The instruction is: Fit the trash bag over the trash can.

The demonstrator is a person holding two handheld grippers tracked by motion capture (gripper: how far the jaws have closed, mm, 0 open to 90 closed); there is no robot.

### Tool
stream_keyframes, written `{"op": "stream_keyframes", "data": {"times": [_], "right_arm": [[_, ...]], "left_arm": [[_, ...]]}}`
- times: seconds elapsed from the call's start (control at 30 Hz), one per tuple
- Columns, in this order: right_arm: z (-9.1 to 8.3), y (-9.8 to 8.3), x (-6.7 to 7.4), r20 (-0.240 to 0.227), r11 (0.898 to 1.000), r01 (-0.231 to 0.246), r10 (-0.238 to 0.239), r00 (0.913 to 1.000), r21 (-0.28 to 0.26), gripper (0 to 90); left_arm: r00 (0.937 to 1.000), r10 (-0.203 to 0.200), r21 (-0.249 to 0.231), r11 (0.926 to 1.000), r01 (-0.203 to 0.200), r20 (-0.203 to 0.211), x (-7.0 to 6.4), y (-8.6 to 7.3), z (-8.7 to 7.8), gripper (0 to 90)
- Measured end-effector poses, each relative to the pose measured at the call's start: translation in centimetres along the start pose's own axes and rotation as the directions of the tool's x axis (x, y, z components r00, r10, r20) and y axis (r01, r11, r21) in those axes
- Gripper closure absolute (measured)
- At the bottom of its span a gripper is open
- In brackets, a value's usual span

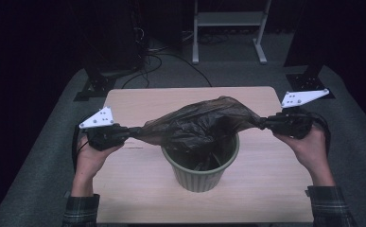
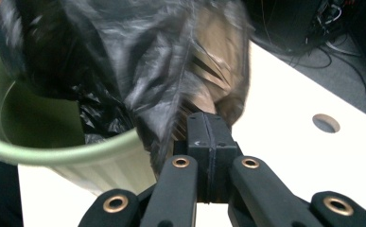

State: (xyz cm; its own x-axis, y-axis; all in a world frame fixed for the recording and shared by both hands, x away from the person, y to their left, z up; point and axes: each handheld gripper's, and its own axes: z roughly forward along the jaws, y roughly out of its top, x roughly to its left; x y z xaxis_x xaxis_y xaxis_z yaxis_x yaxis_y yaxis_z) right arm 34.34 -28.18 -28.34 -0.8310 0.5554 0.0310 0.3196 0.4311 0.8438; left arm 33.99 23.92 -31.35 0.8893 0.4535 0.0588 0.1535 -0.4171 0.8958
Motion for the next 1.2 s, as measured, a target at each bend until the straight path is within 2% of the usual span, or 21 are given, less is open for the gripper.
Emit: {"op": "stream_keyframes", "data": {"times": [0.17, 0.3, 0.33, 0.37, 0.43, 0.47, 0.63, 0.67, 0.8, 0.83, 0.87, 0.9, 0.93, 0.97, 1.0, 1.03, 1.07, 1.1, 1.13, 1.17, 1.2], "right_arm": [[0.1, -1.1, -0.1, 0.021, 1.000, -0.011, 0.011, 0.9997, 0.021, 90.0], [-0.6, -1.5, -0.5, 0.018, 1.000, -0.028, 0.028, 0.9995, -0.001, 88.3], [-1.0, -1.4, -0.6, 0.035, 0.999, -0.036, 0.038, 0.9987, -0.038, 73.0], [-1.3, -1.3, -0.7, 0.023, 0.997, -0.051, 0.053, 0.9983, -0.059, 66.2], [-1.6, -1.2, -0.8, 0.022, 0.995, -0.060, 0.062, 0.9979, -0.086, 63.6], [-2.2, -0.8, -0.8, -0.004, 0.990, -0.064, 0.064, 0.9979, -0.125, 61.6], [-2.7, 0.4, -0.2, -0.034, 0.986, -0.050, 0.045, 0.9984, -0.159, 56.4], [-2.5, 1.0, 0.1, -0.077, 0.984, -0.052, 0.039, 0.9962, -0.171, 49.9], [-1.4, 2.1, 1.0, -0.143, 0.983, -0.043, 0.017, 0.9896, -0.177, 41.9], [-1.4, 2.1, 1.0, -0.143, 0.983, -0.043, 0.017, 0.9896, -0.177, 41.9], [-0.7, 2.6, 1.3, -0.163, 0.986, -0.040, 0.013, 0.9865, -0.159, 40.1], [-0.7, 2.6, 1.3, -0.163, 0.986, -0.040, 0.013, 0.9865, -0.159, 40.1], [-0.1, 2.8, 1.5, -0.190, 0.989, -0.032, 0.005, 0.9819, -0.141, 54.3], [0.1, 2.8, 1.7, -0.192, 0.990, -0.019, -0.008, 0.9814, -0.137, 62.2], [0.1, 2.8, 1.7, -0.192, 0.990, -0.019, -0.008, 0.9814, -0.137, 62.2], [0.3, 2.7, 2.1, -0.193, 0.989, 0.008, -0.036, 0.9805, -0.145, 70.2], [0.4, 2.5, 2.7, -0.252, 0.987, 0.021, -0.061, 0.9658, -0.158, 82.2], [0.4, 2.5, 2.7, -0.252, 0.987, 0.021, -0.061, 0.9658, -0.158, 82.2], [0.4, 2.0, 3.6, -0.294, 0.985, 0.039, -0.088, 0.9517, -0.167, 86.4], [0.4, 2.0, 3.6, -0.294, 0.985, 0.039, -0.088, 0.9517, -0.167, 86.4], [0.4, 1.6, 4.1, -0.308, 0.985, 0.055, -0.104, 0.9458, -0.164, 88.1]], "left_arm": [[0.9998, -0.013, 0.000, 0.9999, 0.013, -0.015, 0.2, -0.4, 0.0, 89.8], [0.9995, -0.022, -0.034, 0.9992, 0.022, 0.023, 0.1, -0.2, 0.2, 89.6], [0.9989, -0.022, -0.053, 0.9983, 0.024, 0.042, 0.1, -0.1, 0.5, 89.5], [0.9987, -0.023, -0.062, 0.9977, 0.025, 0.047, 0.0, 0.0, 0.6, 88.8], [0.9983, -0.022, -0.069, 0.9973, 0.026, 0.054, 0.0, 0.0, 0.7, 88.2], [0.9980, -0.019, -0.080, 0.9965, 0.023, 0.060, -0.1, 0.2, 0.8, 88.0], [0.9967, -0.015, -0.091, 0.9956, 0.023, 0.079, -0.3, 0.5, 1.1, 88.0], [0.9957, -0.010, -0.094, 0.9954, 0.018, 0.092, -0.5, 0.7, 1.5, 88.0], [0.9944, -0.003, -0.090, 0.9958, 0.012, 0.106, -0.8, 0.8, 2.0, 88.0], [0.9944, -0.003, -0.090, 0.9958, 0.012, 0.106, -0.8, 0.8, 2.0, 88.0], [0.9939, -0.002, -0.094, 0.9955, 0.012, 0.110, -0.9, 0.9, 2.2, 88.0], [0.9939, -0.002, -0.094, 0.9955, 0.012, 0.110, -0.9, 0.9, 2.2, 88.0], [0.9936, -0.001, -0.094, 0.9955, 0.012, 0.113, -1.0, 0.9, 2.3, 88.0], [0.9936, -0.001, -0.094, 0.9955, 0.012, 0.113, -1.0, 0.9, 2.3, 88.0], [0.9936, 0.002, -0.092, 0.9958, 0.008, 0.113, -1.0, 0.9, 2.3, 88.0], [0.9936, 0.003, -0.090, 0.9959, 0.007, 0.113, -1.0, 0.9, 2.3, 88.0], [0.9938, 0.004, -0.087, 0.9962, 0.006, 0.111, -1.1, 0.9, 2.3, 88.0], [0.9938, 0.004, -0.087, 0.9962, 0.006, 0.111, -1.1, 0.9, 2.3, 88.1], [0.9938, 0.001, -0.087, 0.9962, 0.008, 0.112, -1.1, 0.8, 2.2, 88.1], [0.9938, 0.001, -0.087, 0.9962, 0.008, 0.112, -1.1, 0.8, 2.2, 88.1], [0.9939, -0.002, -0.088, 0.9960, 0.011, 0.111, -1.1, 0.8, 2.1, 88.1]]}}
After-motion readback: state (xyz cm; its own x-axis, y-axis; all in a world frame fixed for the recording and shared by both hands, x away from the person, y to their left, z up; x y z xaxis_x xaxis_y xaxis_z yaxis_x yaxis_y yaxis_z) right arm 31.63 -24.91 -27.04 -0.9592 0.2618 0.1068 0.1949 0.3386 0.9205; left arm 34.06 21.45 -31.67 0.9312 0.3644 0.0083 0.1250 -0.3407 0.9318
